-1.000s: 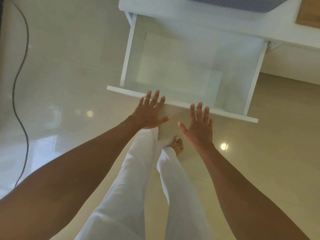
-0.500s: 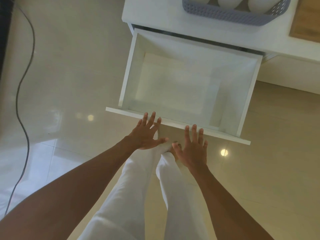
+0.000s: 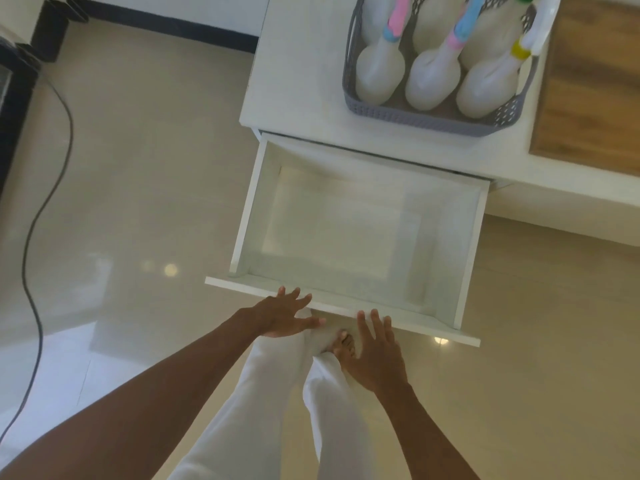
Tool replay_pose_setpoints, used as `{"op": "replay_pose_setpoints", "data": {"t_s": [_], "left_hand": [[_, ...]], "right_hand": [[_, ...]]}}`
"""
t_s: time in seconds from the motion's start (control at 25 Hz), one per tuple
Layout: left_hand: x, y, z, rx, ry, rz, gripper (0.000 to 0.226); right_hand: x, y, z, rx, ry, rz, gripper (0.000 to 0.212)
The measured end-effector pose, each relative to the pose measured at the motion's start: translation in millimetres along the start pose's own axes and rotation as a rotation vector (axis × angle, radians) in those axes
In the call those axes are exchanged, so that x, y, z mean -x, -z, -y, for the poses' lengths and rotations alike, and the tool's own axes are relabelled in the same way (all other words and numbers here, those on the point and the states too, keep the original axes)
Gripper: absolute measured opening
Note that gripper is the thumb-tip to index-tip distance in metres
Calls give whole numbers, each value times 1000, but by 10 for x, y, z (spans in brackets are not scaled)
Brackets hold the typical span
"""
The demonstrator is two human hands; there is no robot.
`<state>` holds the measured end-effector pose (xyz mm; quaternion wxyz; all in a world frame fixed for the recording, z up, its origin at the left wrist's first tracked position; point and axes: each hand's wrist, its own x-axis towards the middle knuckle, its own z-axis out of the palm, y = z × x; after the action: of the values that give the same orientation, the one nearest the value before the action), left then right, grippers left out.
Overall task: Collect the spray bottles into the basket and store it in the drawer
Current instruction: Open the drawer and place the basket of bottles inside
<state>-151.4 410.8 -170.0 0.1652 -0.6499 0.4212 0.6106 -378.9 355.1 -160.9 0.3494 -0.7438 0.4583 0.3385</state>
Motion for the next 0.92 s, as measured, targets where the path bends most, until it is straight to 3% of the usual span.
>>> {"op": "replay_pose_setpoints", "data": {"t_s": [0.12,0.24,0.36,0.52,0.68,0.8,0.92], "left_hand": [[53,336,13,70,1,14,85],[146,693,12,204,-58,-119,72],[301,1201,-3,410,-120,-310,56],[405,2114,-132,490,-104,-654,35],[213,3087,-483,608,-104,-901,31],[-67,3664,-741,770,-107,-967,34],[-362,4055,-989,962,-58,-906,33]], "right_hand": [[-59,171,-4,-29,-11,136,90],[-231,483,6,-246,-58,251,69],[-367,957,4,-544,-126,0,49],[-678,2010,-118,-936,-232,-633,21],[-1233,3305,-404,-1217,-325,-1005,34],[-1642,4018,-565,-1260,-278,-1037,25],[-1955,4379,-620,-1092,-164,-852,19]]}}
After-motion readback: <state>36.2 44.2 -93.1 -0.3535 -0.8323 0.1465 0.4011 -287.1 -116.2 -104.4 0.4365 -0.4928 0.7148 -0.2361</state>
